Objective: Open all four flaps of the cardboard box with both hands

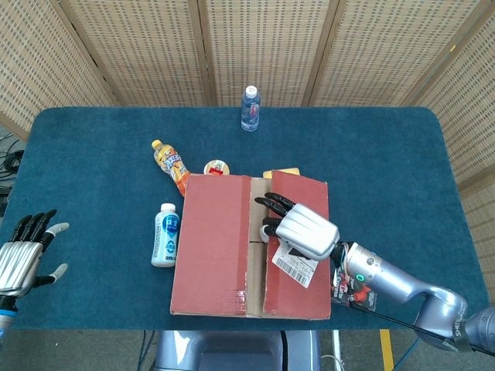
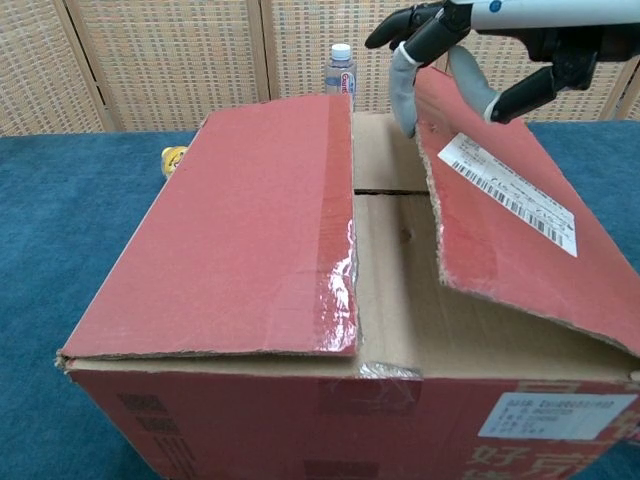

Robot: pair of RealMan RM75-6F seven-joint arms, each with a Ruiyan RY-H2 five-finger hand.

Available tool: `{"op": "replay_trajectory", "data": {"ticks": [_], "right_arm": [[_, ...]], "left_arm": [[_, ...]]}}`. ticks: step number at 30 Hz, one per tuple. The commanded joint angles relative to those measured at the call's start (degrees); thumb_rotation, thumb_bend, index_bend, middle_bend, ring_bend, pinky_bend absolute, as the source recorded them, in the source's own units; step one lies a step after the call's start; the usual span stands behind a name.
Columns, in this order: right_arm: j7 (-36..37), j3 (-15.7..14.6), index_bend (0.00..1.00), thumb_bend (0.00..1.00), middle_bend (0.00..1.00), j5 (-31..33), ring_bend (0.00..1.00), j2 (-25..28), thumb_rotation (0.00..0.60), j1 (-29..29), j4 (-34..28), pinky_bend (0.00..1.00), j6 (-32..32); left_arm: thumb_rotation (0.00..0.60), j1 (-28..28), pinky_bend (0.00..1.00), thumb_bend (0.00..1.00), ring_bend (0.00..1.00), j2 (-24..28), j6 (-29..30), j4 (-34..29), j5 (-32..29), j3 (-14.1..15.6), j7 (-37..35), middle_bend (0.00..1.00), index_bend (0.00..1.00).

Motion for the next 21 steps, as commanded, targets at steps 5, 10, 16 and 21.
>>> {"op": "replay_trajectory", "data": {"ticks": [5, 10, 16, 21], "right_arm": [[-0.42, 0.73, 0.49, 1.0, 0.52, 0.75, 0.08, 3.22, 0.6, -1.3, -1.34, 0.06, 2.27], [-1.22, 1.29, 0.49, 1.0, 0.52, 1.57, 0.08, 5.03, 0.6, -2.11, -1.91, 0.06, 3.34], [-2.42, 1.89, 0.49, 1.0, 0.52, 2.71, 0.08, 7.26, 0.6, -3.03, -2.52, 0.06, 4.01], [-3.05, 2.79, 0.5, 1.0, 0.52, 3.82, 0.09, 9.37, 0.6, -3.84, -2.77, 0.06, 4.9]], "left_arm": [[0.584, -0.1, 0.02, 0.27, 0.04, 0.01, 0.04, -0.33, 0.16, 0.02, -0.09, 0.04, 0.21], [0.584, 0.05, 0.02, 0.27, 0.04, 0.14, 0.36, -0.1, 0.58, 0.18, -0.67, 0.04, 0.21], [0.584, 0.04, 0.02, 0.27, 0.04, 0.2, 0.48, -0.16, 0.61, 0.14, -0.81, 0.04, 0.21], [0.584, 0.14, 0.02, 0.27, 0.04, 0.19, 0.74, 0.07, 0.82, 0.2, -1.04, 0.04, 0.21]]}}
